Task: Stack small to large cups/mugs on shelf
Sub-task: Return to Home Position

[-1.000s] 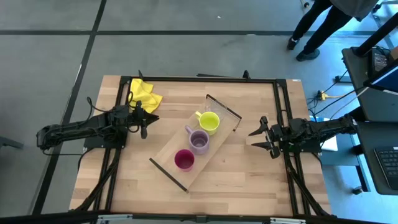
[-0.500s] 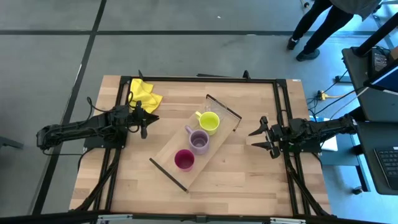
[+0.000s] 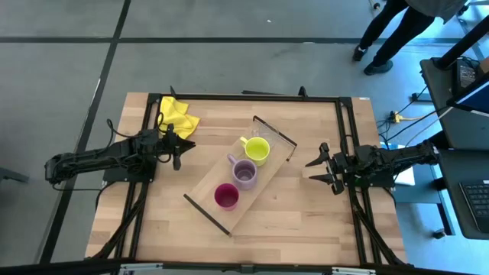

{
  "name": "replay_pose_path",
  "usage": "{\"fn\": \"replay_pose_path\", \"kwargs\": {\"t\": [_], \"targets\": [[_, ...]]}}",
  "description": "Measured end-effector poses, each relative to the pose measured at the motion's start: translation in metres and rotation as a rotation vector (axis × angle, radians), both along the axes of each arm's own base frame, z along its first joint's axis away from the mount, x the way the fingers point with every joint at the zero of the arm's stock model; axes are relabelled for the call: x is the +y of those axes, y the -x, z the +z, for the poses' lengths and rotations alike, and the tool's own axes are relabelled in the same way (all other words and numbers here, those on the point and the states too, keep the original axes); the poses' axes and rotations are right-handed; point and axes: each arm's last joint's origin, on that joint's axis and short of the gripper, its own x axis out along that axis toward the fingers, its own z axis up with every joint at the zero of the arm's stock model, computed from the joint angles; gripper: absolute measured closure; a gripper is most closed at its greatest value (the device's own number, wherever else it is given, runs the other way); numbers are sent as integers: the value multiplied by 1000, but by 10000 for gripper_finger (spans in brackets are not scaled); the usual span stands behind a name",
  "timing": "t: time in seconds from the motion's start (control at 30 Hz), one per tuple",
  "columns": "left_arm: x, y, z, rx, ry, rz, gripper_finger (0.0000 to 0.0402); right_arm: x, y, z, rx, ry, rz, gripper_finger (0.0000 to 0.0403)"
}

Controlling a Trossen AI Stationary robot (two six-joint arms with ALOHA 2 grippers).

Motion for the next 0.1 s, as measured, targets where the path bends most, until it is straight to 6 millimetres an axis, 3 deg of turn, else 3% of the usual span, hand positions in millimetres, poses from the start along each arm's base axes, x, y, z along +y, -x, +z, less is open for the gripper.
{"fn": "replay_pose_path", "kwargs": {"t": [0.1], "targets": [[0, 0, 0, 0, 0, 0, 363, 0, 0, 0, 0, -1, 0, 191]]}}
